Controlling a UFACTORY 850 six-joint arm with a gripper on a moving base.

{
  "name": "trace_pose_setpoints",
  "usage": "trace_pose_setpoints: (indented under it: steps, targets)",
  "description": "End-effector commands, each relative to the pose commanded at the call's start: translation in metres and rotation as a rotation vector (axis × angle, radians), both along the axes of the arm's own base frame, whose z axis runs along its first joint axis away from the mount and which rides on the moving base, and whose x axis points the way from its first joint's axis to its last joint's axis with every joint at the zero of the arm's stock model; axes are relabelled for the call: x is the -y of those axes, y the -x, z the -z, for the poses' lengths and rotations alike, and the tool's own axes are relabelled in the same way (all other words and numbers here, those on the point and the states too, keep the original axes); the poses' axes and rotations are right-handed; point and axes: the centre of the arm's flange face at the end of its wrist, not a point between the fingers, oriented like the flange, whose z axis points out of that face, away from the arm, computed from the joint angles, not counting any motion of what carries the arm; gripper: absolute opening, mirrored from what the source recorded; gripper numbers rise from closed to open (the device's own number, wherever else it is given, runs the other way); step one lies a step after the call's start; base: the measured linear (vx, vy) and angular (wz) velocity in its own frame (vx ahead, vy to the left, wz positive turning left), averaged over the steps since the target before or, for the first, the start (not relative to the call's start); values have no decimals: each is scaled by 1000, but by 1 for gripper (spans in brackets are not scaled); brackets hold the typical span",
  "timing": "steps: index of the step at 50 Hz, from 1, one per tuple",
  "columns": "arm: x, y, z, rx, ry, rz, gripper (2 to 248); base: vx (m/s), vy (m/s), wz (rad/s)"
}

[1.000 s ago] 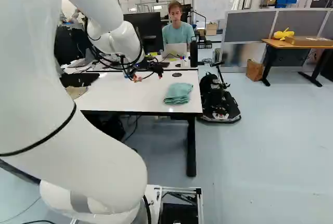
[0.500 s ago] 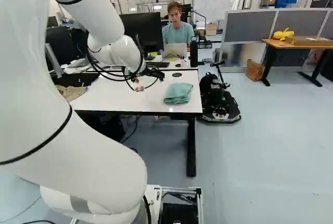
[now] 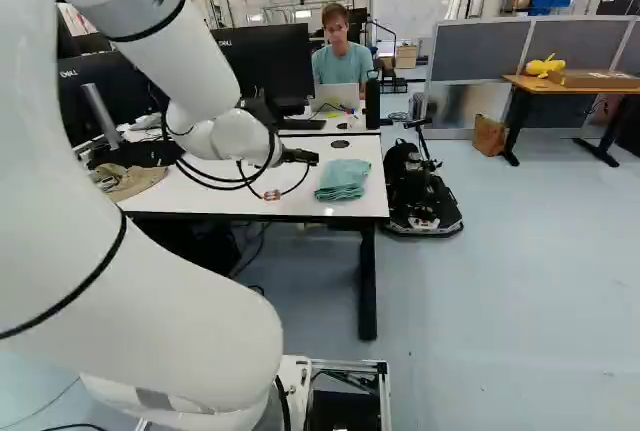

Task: Clean the table with the green towel

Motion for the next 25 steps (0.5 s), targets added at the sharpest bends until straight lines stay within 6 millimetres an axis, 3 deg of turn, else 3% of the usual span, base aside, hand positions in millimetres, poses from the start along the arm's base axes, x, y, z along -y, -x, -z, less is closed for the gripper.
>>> trace_pose_setpoints:
  steps: [25]
  targets:
    - [5, 43, 33, 130, -3, 12, 247, 0, 0, 0]
